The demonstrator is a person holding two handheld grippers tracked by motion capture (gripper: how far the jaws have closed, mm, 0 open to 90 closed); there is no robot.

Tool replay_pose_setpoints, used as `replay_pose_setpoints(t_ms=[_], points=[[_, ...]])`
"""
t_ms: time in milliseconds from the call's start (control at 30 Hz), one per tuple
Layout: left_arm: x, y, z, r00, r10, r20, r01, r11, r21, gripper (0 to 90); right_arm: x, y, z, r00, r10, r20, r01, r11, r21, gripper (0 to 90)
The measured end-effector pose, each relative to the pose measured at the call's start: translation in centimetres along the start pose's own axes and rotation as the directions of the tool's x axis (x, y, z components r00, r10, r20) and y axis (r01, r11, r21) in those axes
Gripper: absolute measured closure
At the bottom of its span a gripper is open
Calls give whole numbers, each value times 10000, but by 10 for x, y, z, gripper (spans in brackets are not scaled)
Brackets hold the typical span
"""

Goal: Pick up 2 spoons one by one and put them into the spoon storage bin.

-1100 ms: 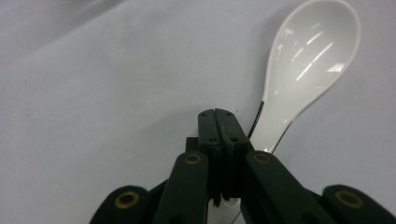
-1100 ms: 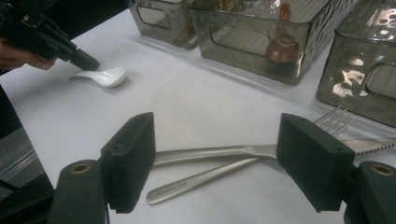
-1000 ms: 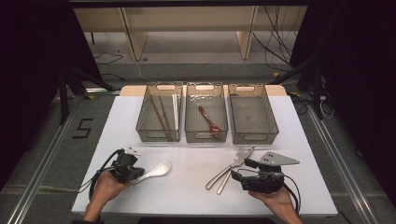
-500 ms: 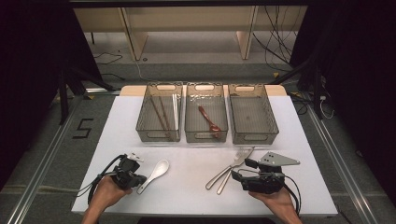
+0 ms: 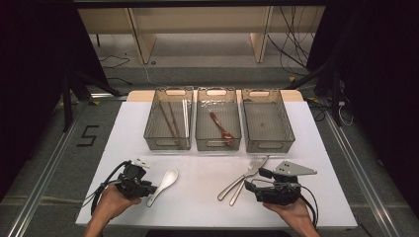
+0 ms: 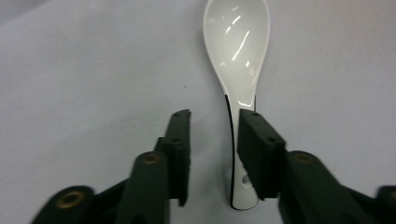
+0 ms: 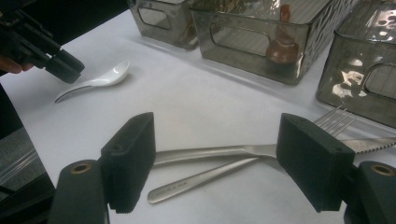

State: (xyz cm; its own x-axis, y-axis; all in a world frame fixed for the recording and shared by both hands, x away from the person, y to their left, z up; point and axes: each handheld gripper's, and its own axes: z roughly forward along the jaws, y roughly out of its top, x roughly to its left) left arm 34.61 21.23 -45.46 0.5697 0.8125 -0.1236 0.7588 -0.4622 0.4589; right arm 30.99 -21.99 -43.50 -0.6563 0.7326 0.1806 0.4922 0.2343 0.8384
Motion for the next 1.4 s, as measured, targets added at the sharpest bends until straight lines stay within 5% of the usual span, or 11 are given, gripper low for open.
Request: replay_pose_setpoints(t_ms=[233, 400, 800, 1000, 1400], points=[[-8, 3, 3, 9995, 203, 259, -208, 9996, 184, 358, 0, 0, 0, 10000, -3, -14, 3, 10000, 15, 291], [-15, 5, 8, 9989, 442, 157, -450, 9975, 548, 300, 0, 0, 0, 10000, -14, -27, 14, 10000, 14, 292], [-21, 5, 18, 9976, 695, 46, -695, 9903, 1205, 578, 0, 0, 1, 10000, -15, -31, 15, 10000, 19, 292], [-24, 7, 20, 9951, 921, -369, -864, 9871, 1344, 663, 0, 0, 1, 10000, -27, -27, 27, 10000, 28, 294], [-23, 5, 20, 9937, 1049, -393, -1006, 9900, 990, 757, 0, 0, 1, 10000, -19, -16, 19, 10000, 25, 295]])
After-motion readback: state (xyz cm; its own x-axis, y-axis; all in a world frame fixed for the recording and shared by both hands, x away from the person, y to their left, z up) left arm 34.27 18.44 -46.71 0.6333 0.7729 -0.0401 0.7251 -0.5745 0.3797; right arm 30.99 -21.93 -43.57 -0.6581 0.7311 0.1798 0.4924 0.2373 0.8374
